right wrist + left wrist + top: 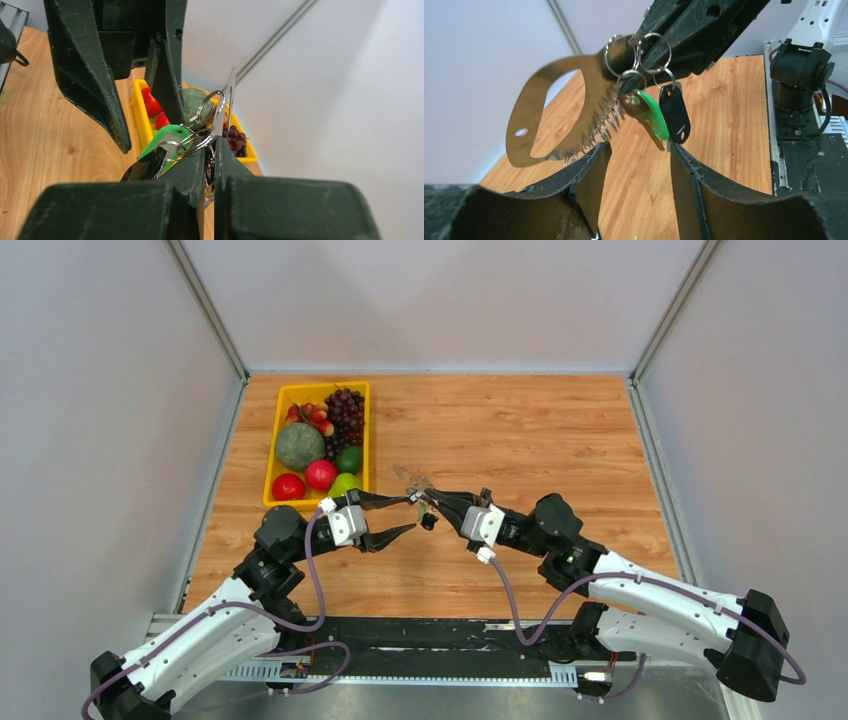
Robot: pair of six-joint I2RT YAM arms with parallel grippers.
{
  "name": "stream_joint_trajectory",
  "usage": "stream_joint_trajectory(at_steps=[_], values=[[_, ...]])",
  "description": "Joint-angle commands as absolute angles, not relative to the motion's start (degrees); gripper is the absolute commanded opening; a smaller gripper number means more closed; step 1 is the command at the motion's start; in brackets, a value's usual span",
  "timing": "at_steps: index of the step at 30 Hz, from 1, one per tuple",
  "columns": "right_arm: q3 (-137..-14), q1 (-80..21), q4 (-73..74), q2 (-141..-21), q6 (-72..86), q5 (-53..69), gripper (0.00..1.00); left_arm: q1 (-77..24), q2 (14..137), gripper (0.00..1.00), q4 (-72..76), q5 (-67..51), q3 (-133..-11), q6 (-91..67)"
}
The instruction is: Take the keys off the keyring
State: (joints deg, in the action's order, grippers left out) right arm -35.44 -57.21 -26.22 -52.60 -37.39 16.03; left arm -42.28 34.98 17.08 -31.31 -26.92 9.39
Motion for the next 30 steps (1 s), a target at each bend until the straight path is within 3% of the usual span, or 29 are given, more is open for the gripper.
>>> stream_joint_trajectory(at_steps=[1,10,12,17,21,24,30], values=[[-35.9,-58.9,-30.7,-53.7,-37.1,16.9,0.00,-42.4,35.1,0.57,19.8,-32.5,-27.1,9.1],[-36.4,-61.1,-31.1,-56.3,-37.7,15.6,0.00,-42.4,35.3,0.55,19.5,-32.7,-27.2,9.5],[-36.5,-61.3,-31.1,-56.4,-37.7,15.6,0.00,-42.4,35.2,0.50,18.9,-32.5,-27.3,9.9],[-36.2,-61.7,-30.9,-56.3,-38.0,15.1,0.00,-42.4,35.3,0.25,18.1,-30.9,-27.5,10.6],[-35.9,-61.7,-30.9,-55.5,-37.8,14.7,0.00,-42.4,35.5,0.17,17.6,-29.8,-27.5,11.1],[-35.3,-61.7,-30.8,-54.8,-37.4,13.3,0.00,-42.4,36.1,0.02,15.2,-25.3,-28.2,12.4],[-31.7,-61.7,-29.2,-53.2,-35.6,7.0,0.02,-42.4,36.1,0.00,14.6,-24.3,-28.2,12.6]])
